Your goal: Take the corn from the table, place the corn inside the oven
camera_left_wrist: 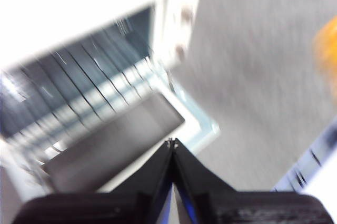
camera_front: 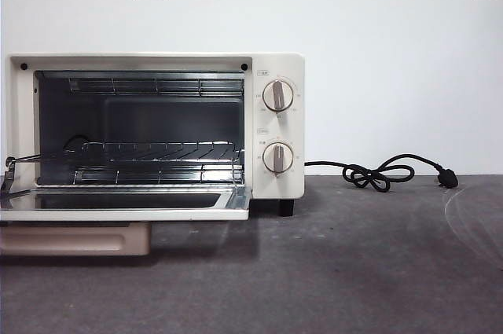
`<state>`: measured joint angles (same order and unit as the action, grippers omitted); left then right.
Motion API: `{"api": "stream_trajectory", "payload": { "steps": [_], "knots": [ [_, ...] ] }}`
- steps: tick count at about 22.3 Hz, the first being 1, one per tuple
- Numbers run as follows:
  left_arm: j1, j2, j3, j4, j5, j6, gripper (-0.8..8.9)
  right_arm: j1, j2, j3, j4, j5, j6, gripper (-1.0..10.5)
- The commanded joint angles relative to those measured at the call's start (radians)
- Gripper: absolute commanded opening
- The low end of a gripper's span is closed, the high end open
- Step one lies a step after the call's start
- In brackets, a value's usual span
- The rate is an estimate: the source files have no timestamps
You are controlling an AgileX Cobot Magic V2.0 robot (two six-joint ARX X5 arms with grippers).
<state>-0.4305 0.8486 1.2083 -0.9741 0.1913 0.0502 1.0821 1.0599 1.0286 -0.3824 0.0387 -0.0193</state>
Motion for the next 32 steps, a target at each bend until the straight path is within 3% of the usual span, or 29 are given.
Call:
{"api": "stream_trajectory", "payload": {
  "steps": [1,6,11,18,24,32],
  "knots": [
    [-0.003,-0.108,-0.008,0.015,-0.084,-0.043,-0.06,0.075,0.061,0.001,0.074,0.118,-0.101,-0.2],
    [-0.003,-0.330,-0.008,-0.010,-0.244,-0.092,-0.06,0.176,0.214,0.001,0.266,0.338,-0.305,-0.2],
    [-0.003,-0.428,-0.008,-0.050,-0.247,-0.119,-0.06,0.181,0.326,0.005,0.373,0.414,-0.457,-0.2],
    [-0.003,-0.471,-0.008,-0.105,-0.247,-0.136,-0.06,0.176,0.536,0.091,0.389,0.539,-0.742,-0.2],
    [-0.003,-0.471,-0.008,-0.109,-0.247,-0.137,-0.06,0.135,0.702,0.232,0.435,0.592,-0.823,-0.2],
    [-0.003,-0.471,-0.008,-0.109,-0.247,-0.136,-0.06,0.061,0.856,0.403,0.462,0.608,-0.822,-0.2]
  ]
}}
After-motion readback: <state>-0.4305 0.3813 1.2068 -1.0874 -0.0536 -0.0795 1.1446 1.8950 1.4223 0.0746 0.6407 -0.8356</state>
